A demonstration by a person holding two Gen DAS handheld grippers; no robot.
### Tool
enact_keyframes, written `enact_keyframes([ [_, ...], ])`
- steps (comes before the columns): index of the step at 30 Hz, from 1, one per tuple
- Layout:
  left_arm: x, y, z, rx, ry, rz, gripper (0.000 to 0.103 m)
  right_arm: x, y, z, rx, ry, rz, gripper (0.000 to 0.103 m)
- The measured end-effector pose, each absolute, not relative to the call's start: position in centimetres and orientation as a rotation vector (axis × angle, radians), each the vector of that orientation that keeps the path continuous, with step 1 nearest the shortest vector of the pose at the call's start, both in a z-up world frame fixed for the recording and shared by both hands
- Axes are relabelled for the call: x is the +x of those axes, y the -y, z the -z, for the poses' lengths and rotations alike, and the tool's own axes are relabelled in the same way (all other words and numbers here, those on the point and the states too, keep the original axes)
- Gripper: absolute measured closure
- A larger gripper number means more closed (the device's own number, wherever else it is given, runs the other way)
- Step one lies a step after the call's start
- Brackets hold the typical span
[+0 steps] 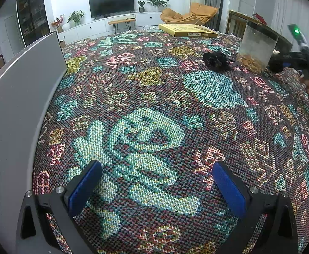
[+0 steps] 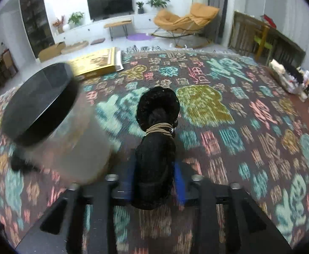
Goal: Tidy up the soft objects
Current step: 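Grasp the black tied fabric bundle with the right gripper and place it near the clear box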
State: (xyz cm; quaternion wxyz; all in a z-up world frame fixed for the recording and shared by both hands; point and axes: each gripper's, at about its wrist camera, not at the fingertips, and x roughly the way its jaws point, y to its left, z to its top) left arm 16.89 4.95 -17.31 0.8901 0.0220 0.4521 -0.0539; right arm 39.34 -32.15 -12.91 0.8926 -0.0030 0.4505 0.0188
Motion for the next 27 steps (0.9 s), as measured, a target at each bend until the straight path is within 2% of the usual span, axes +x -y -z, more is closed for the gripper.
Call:
enact_keyframes([
  [1, 16.9, -4.9, 17.3, 0.046, -0.939, 0.112, 0.000, 39.4, 32.3, 13.1, 0.001, -0.933, -0.030, 0.027],
  [6, 16.9, -5.0, 17.3, 0.046, -0.939, 0.112, 0.000, 35.9, 33.8, 12.4, 0.086, -0.857, -0.017, 0.027],
  [8, 16.9, -4.9, 17.3, 0.046, -0.939, 0.112, 0.000, 33.3, 34.4, 12.1, 0.118, -0.825, 0.010, 0.024],
  [17, 16.9, -5.0, 17.3, 0.046, -0.939, 0.112, 0.000, 22.9, 32.6, 14.5, 0.005, -0.919, 0.143, 0.023],
  [20, 16.9, -5.0, 17.3, 0.046, -0.939, 0.112, 0.000, 22.1, 32.1, 15.4, -0.028, -0.928, 0.145, 0.022],
  [22, 16.9, -5.0, 17.3, 0.046, -0.939, 0.111, 0.000, 21.8, 33.1, 15.9, 0.027, -0.916, 0.151, 0.015],
  [27, 16.8, -5.0, 17.4, 0.046, -0.939, 0.112, 0.000, 21.6, 33.8, 15.9, 0.064, -0.920, 0.158, 0.014],
])
